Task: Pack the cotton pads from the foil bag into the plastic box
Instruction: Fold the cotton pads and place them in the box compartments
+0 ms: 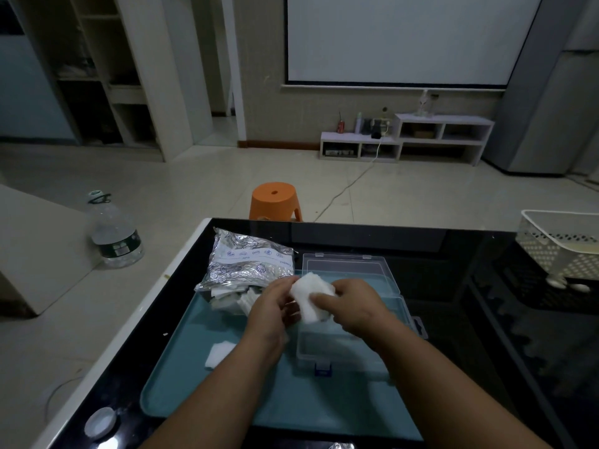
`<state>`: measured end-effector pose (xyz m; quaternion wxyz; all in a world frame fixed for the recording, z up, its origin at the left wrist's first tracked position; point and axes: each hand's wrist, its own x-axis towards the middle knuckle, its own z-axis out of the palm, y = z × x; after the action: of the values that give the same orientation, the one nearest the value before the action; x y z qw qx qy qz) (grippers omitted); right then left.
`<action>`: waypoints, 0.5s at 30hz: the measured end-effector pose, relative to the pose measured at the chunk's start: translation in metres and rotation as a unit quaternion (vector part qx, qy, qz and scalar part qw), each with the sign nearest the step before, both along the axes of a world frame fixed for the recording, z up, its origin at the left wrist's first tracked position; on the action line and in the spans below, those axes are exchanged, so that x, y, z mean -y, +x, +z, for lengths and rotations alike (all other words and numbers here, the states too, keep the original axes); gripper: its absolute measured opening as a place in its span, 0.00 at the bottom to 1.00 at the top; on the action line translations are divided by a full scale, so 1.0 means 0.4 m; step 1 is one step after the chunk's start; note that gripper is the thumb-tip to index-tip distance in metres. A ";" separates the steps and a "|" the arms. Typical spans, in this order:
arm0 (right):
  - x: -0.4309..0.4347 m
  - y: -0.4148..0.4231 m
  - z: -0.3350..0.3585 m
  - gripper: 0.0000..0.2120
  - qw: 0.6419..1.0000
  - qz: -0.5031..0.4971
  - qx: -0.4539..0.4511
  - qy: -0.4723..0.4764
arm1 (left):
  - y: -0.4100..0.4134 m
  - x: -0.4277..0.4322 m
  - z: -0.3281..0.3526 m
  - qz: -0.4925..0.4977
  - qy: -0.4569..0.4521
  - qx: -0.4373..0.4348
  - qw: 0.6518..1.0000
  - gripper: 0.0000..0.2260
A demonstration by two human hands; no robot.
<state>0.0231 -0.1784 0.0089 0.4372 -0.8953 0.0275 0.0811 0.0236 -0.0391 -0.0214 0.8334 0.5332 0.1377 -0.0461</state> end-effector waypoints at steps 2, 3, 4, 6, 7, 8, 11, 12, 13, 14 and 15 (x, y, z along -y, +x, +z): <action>0.001 -0.004 0.005 0.15 0.996 -0.033 -0.012 0.080 | 0.002 0.000 -0.004 -0.019 0.016 0.015 1.000 0.07; 0.001 -0.005 0.008 0.14 0.994 -0.040 -0.013 0.100 | 0.001 0.002 -0.004 -0.024 0.018 0.015 0.999 0.08; 0.000 -0.006 0.010 0.12 0.994 -0.040 -0.014 0.104 | 0.003 0.001 -0.005 -0.026 0.015 0.013 0.999 0.09; -0.003 -0.006 0.011 0.10 0.995 -0.025 -0.023 0.095 | 0.003 -0.001 -0.002 -0.024 0.016 0.012 1.000 0.11; -0.004 -0.007 0.013 0.10 0.995 -0.014 -0.031 0.090 | 0.004 -0.004 0.003 -0.022 0.027 0.013 0.999 0.12; -0.005 -0.008 0.016 0.10 0.995 -0.004 -0.042 0.090 | 0.005 -0.008 0.007 -0.020 0.043 0.014 0.999 0.13; -0.006 -0.010 0.023 0.16 0.992 0.014 -0.069 0.104 | 0.008 -0.018 0.022 -0.023 0.077 0.020 0.997 0.14; -0.007 -0.012 0.025 0.17 0.989 0.010 -0.078 0.123 | 0.010 -0.020 0.023 -0.022 0.073 0.022 0.997 0.13; -0.009 -0.013 0.025 0.17 0.983 0.003 -0.091 0.157 | 0.011 -0.021 0.022 -0.019 0.055 0.023 0.998 0.12; -0.010 -0.015 0.024 0.17 0.973 -0.004 -0.106 0.203 | 0.011 -0.019 0.020 -0.015 0.024 0.020 0.999 0.10; -0.012 -0.016 0.023 0.18 0.961 -0.009 -0.118 0.249 | 0.007 -0.016 0.020 -0.013 -0.015 0.011 1.000 0.11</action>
<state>0.0168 -0.1738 0.0180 0.6406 -0.7419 0.0662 0.1866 0.0265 -0.0327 -0.0134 0.8419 0.5233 0.1204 -0.0532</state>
